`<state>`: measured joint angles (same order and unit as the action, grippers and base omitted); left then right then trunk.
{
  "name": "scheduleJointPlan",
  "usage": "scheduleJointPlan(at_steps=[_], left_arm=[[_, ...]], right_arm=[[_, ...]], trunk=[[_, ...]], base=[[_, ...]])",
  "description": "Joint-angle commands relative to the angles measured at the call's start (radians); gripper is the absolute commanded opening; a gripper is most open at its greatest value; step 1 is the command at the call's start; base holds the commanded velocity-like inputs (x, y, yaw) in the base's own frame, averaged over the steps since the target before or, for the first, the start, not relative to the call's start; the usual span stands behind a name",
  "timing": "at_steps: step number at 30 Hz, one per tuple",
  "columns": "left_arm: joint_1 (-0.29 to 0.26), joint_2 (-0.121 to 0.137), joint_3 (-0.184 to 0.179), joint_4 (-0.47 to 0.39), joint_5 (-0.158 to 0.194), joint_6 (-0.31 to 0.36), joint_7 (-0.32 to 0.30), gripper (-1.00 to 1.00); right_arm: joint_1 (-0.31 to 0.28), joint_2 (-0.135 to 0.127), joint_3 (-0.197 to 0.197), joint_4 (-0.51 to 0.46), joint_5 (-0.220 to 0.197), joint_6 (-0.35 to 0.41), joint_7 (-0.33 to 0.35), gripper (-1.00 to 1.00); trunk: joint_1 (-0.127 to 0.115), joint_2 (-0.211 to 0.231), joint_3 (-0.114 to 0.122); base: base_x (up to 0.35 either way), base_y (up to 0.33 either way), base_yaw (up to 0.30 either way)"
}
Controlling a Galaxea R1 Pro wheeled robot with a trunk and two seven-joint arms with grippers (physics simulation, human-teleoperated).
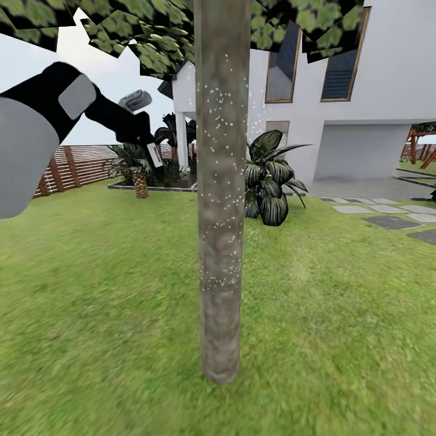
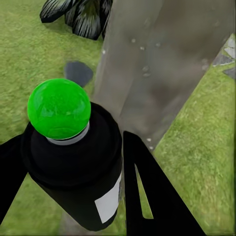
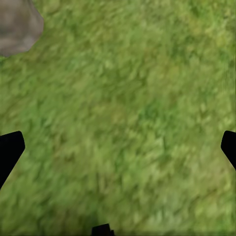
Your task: In the garden, pick up the pesticide atomizer on the floor and spray pesticide onto both trees until each tree trunk is fully covered.
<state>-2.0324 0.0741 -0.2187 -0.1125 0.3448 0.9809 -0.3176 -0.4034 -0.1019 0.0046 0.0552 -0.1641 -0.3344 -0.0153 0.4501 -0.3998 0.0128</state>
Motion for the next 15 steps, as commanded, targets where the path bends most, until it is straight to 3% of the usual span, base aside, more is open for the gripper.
scheduleJointPlan(at_steps=[1, 6, 8, 15], left_arm=[[0.000, -0.007, 0.000, 0.012, 0.000, -0.005, 0.000, -1.00], [0.000, -0.035, 0.000, 0.051, -0.002, -0.015, 0.000, -1.00], [0.002, -0.072, 0.001, 0.073, -0.003, -0.017, 0.000, -1.00], [0.017, -0.086, 0.000, 0.081, -0.004, -0.052, 0.000, -1.00]], right_arm=[[0.000, 0.000, 0.000, 0.000, 0.000, 0.000, 0.000, 1.00], [0.000, 0.001, 0.000, 0.000, 0.000, 0.000, 0.000, 1.00], [0.000, 0.001, 0.000, 0.000, 0.000, 0.000, 0.000, 1.00], [0.000, 0.001, 0.000, 0.000, 0.000, 0.000, 0.000, 1.00]], trunk=[[0.000, 0.000, 0.000], [0.000, 0.000, 0.000], [0.000, 0.000, 0.000], [0.000, 0.000, 0.000]], base=[[0.000, 0.000, 0.000], [0.000, 0.000, 0.000], [0.000, 0.000, 0.000], [0.000, 0.000, 0.000]])
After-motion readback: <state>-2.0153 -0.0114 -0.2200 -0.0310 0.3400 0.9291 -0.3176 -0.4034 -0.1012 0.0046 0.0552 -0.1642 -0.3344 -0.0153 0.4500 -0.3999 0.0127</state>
